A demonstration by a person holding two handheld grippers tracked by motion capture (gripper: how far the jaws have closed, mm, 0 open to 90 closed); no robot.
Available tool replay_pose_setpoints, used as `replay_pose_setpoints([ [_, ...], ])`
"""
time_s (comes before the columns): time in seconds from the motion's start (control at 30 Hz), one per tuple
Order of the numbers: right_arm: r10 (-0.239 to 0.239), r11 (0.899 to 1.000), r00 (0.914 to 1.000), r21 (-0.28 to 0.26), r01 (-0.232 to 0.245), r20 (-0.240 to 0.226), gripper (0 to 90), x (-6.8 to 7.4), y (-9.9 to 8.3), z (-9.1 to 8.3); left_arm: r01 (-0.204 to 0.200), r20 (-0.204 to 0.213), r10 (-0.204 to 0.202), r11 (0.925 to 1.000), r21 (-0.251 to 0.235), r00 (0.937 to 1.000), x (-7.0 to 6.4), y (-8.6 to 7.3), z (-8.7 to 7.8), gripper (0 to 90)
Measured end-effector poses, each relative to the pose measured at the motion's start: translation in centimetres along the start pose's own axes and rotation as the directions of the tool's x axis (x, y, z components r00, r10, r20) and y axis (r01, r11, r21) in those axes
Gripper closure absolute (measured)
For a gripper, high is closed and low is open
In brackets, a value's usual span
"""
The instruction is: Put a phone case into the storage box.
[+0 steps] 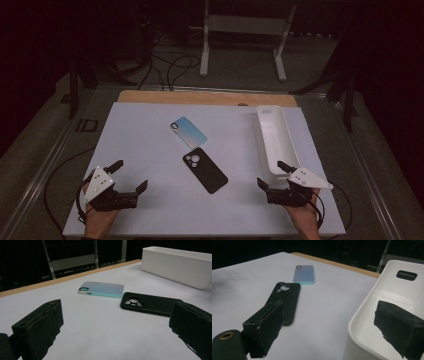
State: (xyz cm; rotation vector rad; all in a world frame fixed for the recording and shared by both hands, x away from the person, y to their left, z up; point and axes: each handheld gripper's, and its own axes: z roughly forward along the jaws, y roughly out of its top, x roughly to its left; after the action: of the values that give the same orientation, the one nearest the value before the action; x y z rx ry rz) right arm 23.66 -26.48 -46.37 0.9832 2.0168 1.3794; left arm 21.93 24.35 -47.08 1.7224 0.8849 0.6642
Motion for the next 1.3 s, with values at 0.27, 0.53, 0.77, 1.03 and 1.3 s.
replay_pose_setpoints([
  [0.27,0.001,1.0,1.0,0.03,-0.001,-0.008,8.7,0.2,1.3,0.3,0.007,-0.013,-0.007,1.0,0.003,0.9999,0.1,-0.2,0.0,0.0],
  [0.53,-0.012,0.998,0.9997,0.058,0.013,-0.021,7.9,0.4,2.8,1.2,0.009,-0.019,-0.009,1.0,0.003,0.9998,0.1,-0.3,0.0,0.0],
  [0.77,-0.026,0.997,0.9994,0.074,0.028,-0.024,7.9,0.8,4.4,2.4,0.011,-0.019,-0.011,0.9999,0.004,0.9998,0.2,-0.4,0.0,0.0],
  [1.03,-0.069,0.992,0.9963,0.106,0.074,-0.051,7.9,1.7,6.3,4.6,0.013,-0.024,-0.013,0.9999,0.003,0.9996,0.3,-0.4,0.0,0.0],
  [1.3,-0.097,0.985,0.9924,0.134,0.106,-0.076,7.8,2.4,8.1,6.8,0.013,-0.024,-0.013,0.9999,0.003,0.9996,0.3,-0.4,0.0,0.0],
])
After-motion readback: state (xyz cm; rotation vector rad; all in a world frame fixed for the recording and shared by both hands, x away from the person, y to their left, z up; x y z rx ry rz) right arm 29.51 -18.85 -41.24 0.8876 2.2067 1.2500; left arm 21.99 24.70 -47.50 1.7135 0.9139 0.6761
